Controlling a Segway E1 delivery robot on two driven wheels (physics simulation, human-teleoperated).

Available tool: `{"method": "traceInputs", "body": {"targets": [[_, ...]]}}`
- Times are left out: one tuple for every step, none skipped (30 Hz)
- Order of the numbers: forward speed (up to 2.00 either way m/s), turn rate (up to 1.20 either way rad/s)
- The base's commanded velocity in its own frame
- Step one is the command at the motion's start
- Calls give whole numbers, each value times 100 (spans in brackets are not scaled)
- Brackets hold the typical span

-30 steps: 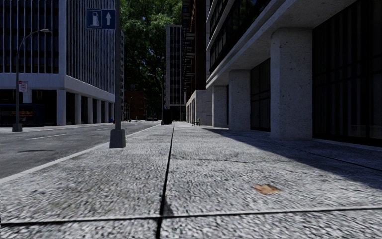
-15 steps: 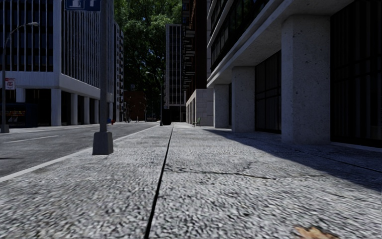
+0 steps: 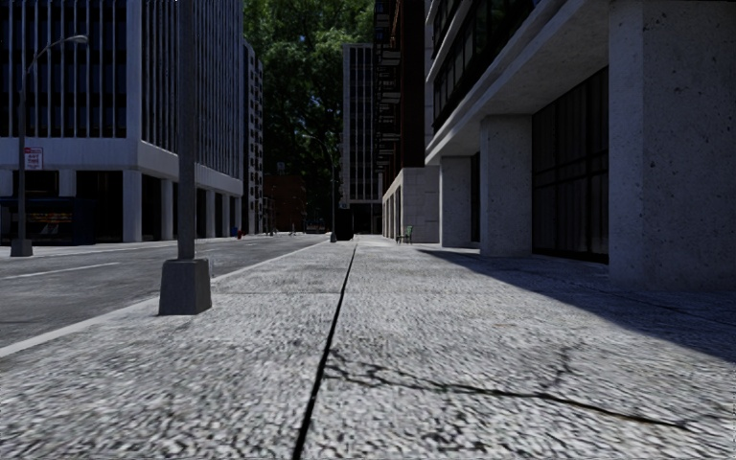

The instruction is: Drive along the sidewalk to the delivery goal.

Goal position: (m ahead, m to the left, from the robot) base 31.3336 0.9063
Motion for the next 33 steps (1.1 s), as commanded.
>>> {"method": "traceInputs", "body": {"targets": [[200,0],[200,0],[200,0],[200,0],[200,0],[200,0],[200,0],[200,0],[200,0],[200,0],[200,0],[200,0],[200,0],[200,0],[200,0],[200,0],[200,0],[200,0],[200,0],[200,0],[200,0],[200,0],[200,0],[200,0],[200,0],[200,0],[200,0],[200,0],[200,0],[200,0],[200,0],[200,0],[200,0]]}}
